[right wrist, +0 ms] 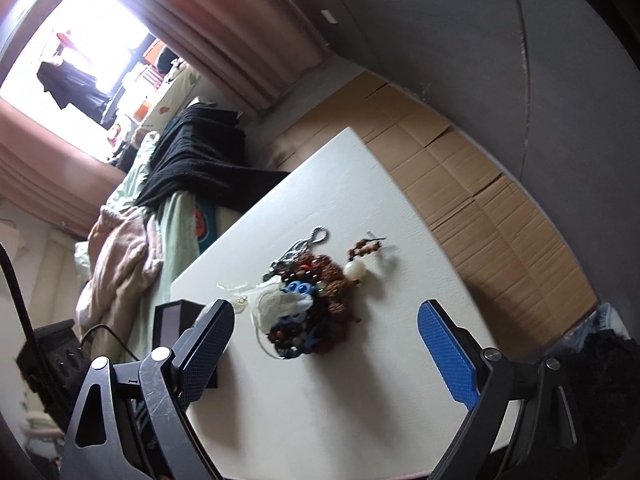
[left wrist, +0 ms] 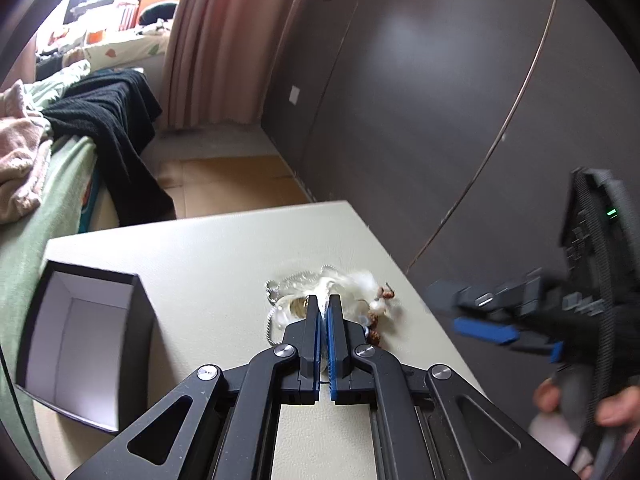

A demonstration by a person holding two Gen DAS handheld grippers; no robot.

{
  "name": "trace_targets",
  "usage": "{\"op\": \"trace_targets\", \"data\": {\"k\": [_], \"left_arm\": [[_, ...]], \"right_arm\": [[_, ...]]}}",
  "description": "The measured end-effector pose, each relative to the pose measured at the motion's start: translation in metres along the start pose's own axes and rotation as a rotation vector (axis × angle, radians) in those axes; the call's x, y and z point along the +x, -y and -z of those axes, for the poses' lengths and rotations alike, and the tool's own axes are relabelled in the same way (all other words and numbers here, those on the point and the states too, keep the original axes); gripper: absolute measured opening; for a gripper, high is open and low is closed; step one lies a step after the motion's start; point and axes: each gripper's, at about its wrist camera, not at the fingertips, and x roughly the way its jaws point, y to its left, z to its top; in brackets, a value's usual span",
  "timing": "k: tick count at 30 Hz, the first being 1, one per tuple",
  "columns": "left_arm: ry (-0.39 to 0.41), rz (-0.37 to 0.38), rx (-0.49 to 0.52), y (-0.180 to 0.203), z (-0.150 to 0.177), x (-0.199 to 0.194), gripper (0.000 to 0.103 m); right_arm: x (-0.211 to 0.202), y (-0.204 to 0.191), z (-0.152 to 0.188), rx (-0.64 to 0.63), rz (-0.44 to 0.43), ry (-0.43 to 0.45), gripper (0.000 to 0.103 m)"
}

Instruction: Organize jewelry

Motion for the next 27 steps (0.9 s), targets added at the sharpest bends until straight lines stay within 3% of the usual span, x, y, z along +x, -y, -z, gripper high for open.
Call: {"op": "trace_targets", "data": {"k": [4, 15, 18, 19, 20, 24, 25, 27], "left_arm": [[0.024, 0.006, -0.016, -0.008, -0.003, -0.014, 0.002], [0.061, -0.017, -0.067, -0.035, -0.009, -0.035, 0.002], [0.068, -0.027, -0.081, -0.043, -0.01, -0.04, 0.002], [0.07, -0.029, -0.084, -0.045, -0.01, -0.042, 0.002], [0.073, -0.033, -0.088, -0.047, -0.01, -0.044, 0.002], [0.088, -0.045, -0.103, -0.055, -0.01, -0.056, 0.002], [0.093, -0.049, -0.106, -0.056, -0.01, -0.059, 0.002], [0.101, -0.056, -0.109, -0.058, -0.009, -0.064, 0.002]], "right_arm": [[0.018, -0.006, 0.003, 0.001, -0.036, -0.048, 0.07], [0.059, -0.023, 0.006, -0.017, 0.003, -0.104, 0.057], [0.069, -0.024, 0.006, -0.027, 0.024, -0.119, 0.048], [0.074, -0.026, 0.006, -0.03, 0.035, -0.123, 0.04], [0.076, -0.026, 0.006, -0.034, 0.05, -0.119, 0.03], [0.067, -0.026, 0.003, -0.04, 0.04, -0.058, 0.018], [0.061, -0.028, 0.003, -0.048, 0.026, -0.038, 0.01], [0.053, -0.031, 0.003, -0.06, 0.002, -0.012, 0.01]]}}
